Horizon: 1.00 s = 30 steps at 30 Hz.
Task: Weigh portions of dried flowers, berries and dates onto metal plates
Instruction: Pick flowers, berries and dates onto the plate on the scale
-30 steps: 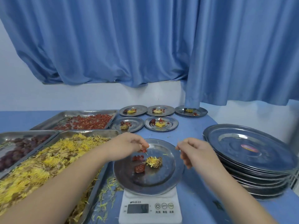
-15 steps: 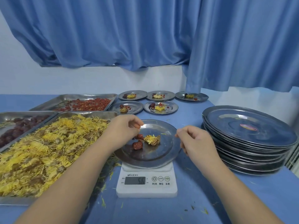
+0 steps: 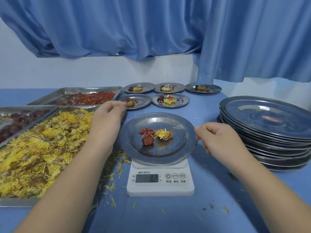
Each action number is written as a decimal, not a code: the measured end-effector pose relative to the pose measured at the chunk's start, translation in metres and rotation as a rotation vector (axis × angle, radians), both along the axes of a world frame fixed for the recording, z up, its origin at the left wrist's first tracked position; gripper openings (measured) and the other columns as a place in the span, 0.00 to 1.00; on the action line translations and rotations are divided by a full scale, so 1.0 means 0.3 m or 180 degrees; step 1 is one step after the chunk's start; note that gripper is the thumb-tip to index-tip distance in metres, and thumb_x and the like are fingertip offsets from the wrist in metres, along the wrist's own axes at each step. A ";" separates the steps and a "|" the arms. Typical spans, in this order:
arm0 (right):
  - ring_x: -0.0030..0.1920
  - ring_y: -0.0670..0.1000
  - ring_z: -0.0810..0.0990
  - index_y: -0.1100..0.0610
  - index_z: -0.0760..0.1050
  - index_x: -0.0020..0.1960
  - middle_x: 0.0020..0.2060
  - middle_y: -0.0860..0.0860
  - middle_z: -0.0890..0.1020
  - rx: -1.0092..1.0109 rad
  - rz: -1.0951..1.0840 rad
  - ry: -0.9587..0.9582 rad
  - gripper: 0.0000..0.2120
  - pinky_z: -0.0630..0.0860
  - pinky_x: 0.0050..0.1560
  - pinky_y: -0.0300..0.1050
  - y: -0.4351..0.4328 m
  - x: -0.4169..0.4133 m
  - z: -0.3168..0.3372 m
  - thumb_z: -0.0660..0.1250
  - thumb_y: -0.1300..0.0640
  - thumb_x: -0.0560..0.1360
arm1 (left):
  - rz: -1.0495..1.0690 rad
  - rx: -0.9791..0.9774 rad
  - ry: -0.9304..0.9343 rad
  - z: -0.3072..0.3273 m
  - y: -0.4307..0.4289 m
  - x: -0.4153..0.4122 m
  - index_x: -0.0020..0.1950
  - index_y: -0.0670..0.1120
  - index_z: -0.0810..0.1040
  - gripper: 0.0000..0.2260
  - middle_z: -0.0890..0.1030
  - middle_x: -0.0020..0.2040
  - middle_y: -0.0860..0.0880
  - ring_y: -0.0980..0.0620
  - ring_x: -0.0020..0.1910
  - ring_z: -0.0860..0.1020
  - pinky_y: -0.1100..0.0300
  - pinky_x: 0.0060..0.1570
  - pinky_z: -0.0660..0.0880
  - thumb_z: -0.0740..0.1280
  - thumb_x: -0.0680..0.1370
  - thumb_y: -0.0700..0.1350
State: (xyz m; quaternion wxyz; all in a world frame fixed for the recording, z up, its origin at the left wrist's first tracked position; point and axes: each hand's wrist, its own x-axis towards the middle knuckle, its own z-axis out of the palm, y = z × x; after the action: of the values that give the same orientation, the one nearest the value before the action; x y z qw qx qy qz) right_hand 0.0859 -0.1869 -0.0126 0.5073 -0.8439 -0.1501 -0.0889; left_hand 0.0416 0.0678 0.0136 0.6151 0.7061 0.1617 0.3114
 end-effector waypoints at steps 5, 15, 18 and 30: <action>0.20 0.47 0.71 0.57 0.73 0.29 0.19 0.49 0.73 -0.0508 0.0086 0.0601 0.22 0.69 0.28 0.40 -0.011 -0.013 -0.005 0.63 0.45 0.76 | -0.0044 -0.0029 0.0176 -0.014 -0.006 0.012 0.51 0.55 0.80 0.07 0.80 0.52 0.58 0.59 0.51 0.76 0.62 0.42 0.68 0.63 0.79 0.47; 0.24 0.50 0.73 0.60 0.73 0.39 0.31 0.56 0.81 0.0688 0.0595 0.1887 0.08 0.67 0.23 0.39 0.007 -0.040 0.010 0.66 0.59 0.76 | -0.0213 -0.0108 0.0168 -0.022 -0.038 0.004 0.50 0.56 0.80 0.07 0.79 0.42 0.57 0.59 0.39 0.75 0.61 0.37 0.69 0.63 0.78 0.47; 0.26 0.48 0.76 0.60 0.71 0.39 0.30 0.56 0.80 0.1388 0.0648 0.2026 0.08 0.72 0.23 0.37 0.029 -0.060 0.014 0.65 0.64 0.76 | -0.0262 -0.0271 0.0040 -0.019 -0.046 -0.004 0.49 0.56 0.80 0.07 0.81 0.48 0.59 0.56 0.48 0.79 0.59 0.40 0.69 0.64 0.78 0.47; 0.28 0.47 0.80 0.65 0.73 0.37 0.30 0.55 0.77 0.2525 0.0160 0.1862 0.09 0.78 0.29 0.34 0.125 0.031 0.032 0.64 0.68 0.76 | -0.0128 -0.1182 -0.0837 -0.006 -0.037 -0.011 0.44 0.54 0.81 0.08 0.83 0.43 0.56 0.54 0.49 0.81 0.58 0.47 0.73 0.63 0.79 0.46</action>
State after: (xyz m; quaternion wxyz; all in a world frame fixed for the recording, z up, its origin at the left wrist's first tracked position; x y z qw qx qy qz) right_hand 0.0951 -0.1494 -0.0028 0.8124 -0.5714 0.0238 0.1138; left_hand 0.0383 0.0569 0.0118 0.7564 0.5371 0.1206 0.3534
